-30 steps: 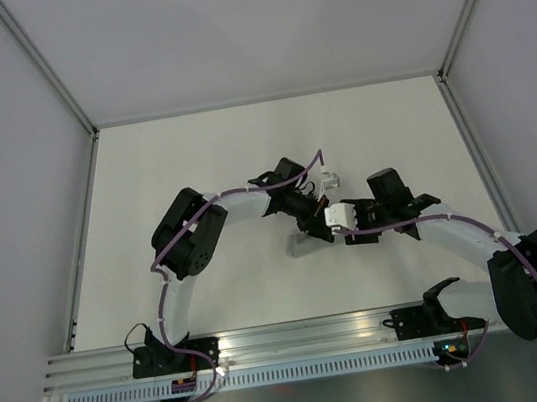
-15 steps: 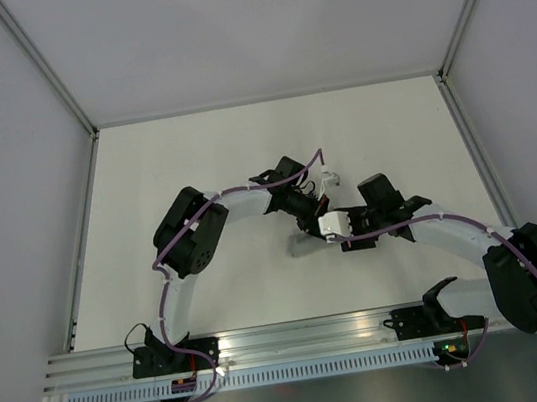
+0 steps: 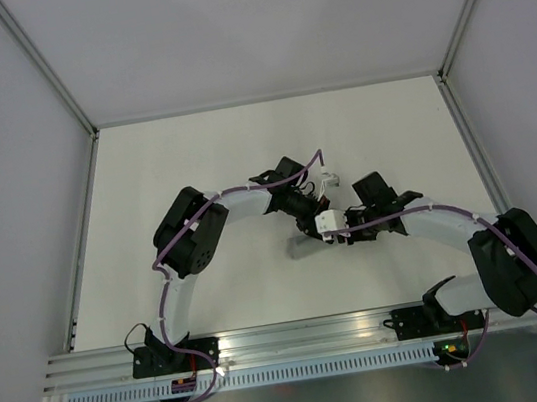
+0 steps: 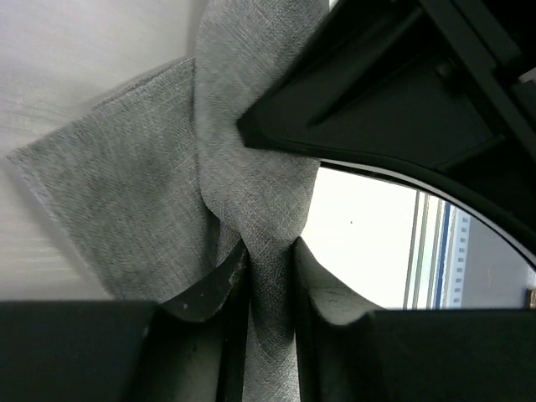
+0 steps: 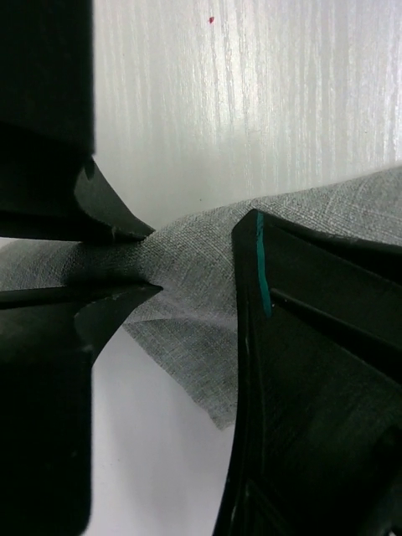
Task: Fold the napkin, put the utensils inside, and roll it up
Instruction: Roll the napkin with the utensil
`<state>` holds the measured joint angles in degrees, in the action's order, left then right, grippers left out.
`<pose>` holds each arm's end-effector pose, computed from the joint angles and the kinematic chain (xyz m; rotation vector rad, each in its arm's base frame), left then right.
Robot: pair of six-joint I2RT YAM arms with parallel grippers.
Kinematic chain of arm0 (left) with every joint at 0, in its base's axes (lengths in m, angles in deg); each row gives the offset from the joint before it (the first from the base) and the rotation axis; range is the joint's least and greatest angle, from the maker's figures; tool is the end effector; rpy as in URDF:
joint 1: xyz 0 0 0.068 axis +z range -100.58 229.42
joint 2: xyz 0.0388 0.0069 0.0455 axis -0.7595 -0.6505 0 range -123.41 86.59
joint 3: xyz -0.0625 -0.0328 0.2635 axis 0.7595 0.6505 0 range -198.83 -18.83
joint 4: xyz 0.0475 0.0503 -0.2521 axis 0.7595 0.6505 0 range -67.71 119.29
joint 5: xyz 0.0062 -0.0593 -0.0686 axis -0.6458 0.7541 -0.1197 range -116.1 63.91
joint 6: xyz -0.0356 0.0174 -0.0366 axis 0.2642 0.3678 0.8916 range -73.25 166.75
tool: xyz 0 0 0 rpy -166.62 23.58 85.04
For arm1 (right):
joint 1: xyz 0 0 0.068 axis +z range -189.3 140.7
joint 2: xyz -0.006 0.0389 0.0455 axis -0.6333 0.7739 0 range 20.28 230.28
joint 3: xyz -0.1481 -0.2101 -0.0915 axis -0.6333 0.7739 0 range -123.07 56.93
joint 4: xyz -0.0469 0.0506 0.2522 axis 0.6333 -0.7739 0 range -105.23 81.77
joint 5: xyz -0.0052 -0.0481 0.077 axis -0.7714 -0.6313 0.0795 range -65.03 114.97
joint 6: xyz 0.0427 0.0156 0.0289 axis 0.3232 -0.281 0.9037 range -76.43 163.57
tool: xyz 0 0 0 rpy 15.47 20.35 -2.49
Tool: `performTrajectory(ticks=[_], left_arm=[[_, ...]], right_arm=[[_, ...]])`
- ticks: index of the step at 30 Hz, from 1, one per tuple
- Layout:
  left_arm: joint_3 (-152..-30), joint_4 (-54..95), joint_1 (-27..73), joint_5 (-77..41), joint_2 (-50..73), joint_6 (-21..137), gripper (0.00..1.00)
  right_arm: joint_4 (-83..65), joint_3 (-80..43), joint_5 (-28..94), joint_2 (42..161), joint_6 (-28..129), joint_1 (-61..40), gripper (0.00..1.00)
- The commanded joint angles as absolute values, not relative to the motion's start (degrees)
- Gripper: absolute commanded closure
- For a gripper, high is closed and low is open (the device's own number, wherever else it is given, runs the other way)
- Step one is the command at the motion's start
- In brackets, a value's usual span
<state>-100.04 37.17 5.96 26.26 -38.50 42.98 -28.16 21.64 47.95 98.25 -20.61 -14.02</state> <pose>0.2996 -0.3228 0.1211 1.3588 2.2223 -1.4381 0.2064 0.1129 0.1550 -1.8833 1.7220 0.2816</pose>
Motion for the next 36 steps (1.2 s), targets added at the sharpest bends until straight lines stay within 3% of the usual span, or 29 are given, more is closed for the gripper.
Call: performTrajectory(ticks=[1, 16, 19, 26, 32, 36], left_arm=[[-97.1, 43.2, 6.3, 17.3, -40.7, 45.2, 0.71], [-87.0, 20.8, 8.9, 13.6, -26.4, 59.2, 0.61], [-84.1, 16.2, 9.2, 10.9, -23.7, 60.5, 0.31], [-77.2, 9.0, 9.3, -0.8, -18.0, 60.2, 0.37], [-56.3, -12.8, 9.3, -28.1, 1.8, 61.2, 0.38], [-46.1, -20.2, 8.6, -36.0, 16.4, 57.7, 0.38]], right_arm=[[-29.5, 20.0, 46.9, 99.6, -19.4, -14.1, 0.78], [-48.7, 5.2, 54.7, 111.7, -25.9, -19.8, 0.87], [-50.2, 4.3, 54.7, 113.1, -26.9, -20.0, 0.87], [-51.6, 3.2, 54.2, 114.7, -27.5, -20.0, 0.88], [-56.5, -1.5, 55.3, 120.1, -28.4, -20.3, 0.92], [-60.0, -5.7, 55.6, 124.2, -28.9, -20.6, 0.92]])
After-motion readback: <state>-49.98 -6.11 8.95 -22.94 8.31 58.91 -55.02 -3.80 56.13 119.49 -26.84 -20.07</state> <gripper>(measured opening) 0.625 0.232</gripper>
